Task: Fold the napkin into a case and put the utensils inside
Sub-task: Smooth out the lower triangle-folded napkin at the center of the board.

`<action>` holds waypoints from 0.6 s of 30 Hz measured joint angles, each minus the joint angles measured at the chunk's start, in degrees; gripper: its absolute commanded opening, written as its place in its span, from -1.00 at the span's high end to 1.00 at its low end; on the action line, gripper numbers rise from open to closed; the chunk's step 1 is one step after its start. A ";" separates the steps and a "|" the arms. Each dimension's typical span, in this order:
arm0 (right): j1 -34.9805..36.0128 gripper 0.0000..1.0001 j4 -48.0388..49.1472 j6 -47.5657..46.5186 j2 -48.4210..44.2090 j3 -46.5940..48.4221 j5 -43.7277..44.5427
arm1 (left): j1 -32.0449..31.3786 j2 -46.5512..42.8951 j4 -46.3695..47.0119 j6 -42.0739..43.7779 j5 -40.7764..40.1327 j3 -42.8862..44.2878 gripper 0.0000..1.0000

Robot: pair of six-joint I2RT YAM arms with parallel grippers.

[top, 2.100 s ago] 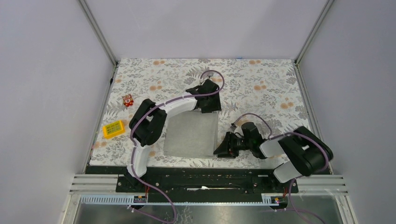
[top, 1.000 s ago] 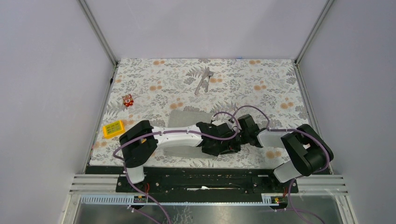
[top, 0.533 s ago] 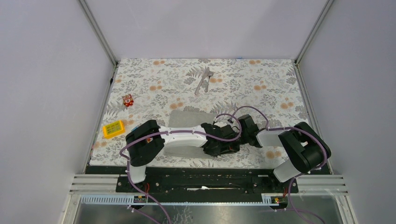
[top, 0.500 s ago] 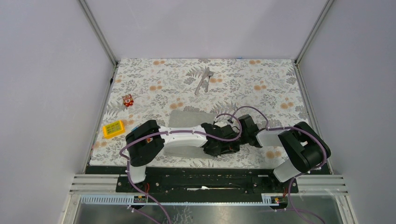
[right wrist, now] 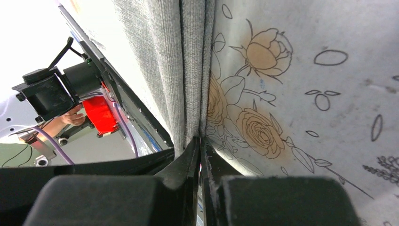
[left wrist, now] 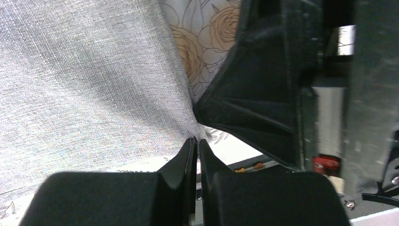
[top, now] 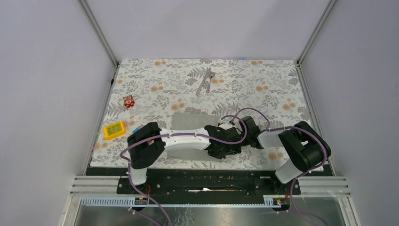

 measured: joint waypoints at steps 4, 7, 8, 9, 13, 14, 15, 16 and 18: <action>0.00 0.88 0.42 0.17 0.00 -0.02 0.02 | -0.35 0.00 -0.15 -0.07 0.02 1.18 0.80; 0.00 0.87 0.50 0.20 0.00 -0.04 0.02 | -0.35 0.00 -0.22 -0.07 0.02 1.51 0.78; 0.00 0.85 0.50 0.20 0.00 -0.04 0.02 | -0.35 0.00 -0.26 -0.07 0.04 1.51 0.78; 0.00 0.83 0.50 0.22 0.00 -0.04 0.02 | -0.35 0.09 -0.33 -0.07 0.07 1.51 0.76; -0.02 0.62 -0.70 -0.02 -0.24 0.02 0.42 | -0.35 0.35 -0.50 -0.09 0.22 1.51 0.46; -0.02 0.52 -1.68 -0.31 -0.66 0.09 0.57 | -0.37 0.35 -0.59 -0.09 0.24 1.51 0.38; -0.04 0.44 -3.04 -0.66 -1.46 0.17 0.96 | -0.37 0.35 -0.61 -0.13 0.24 1.51 0.29; -0.04 0.38 -4.68 -1.27 -2.73 0.31 1.64 | -0.42 0.33 -0.63 -0.22 0.28 1.51 0.21; -0.11 0.28 -7.34 -2.43 -4.68 0.68 3.13 | -0.42 -0.11 -0.76 -0.15 0.68 1.49 0.06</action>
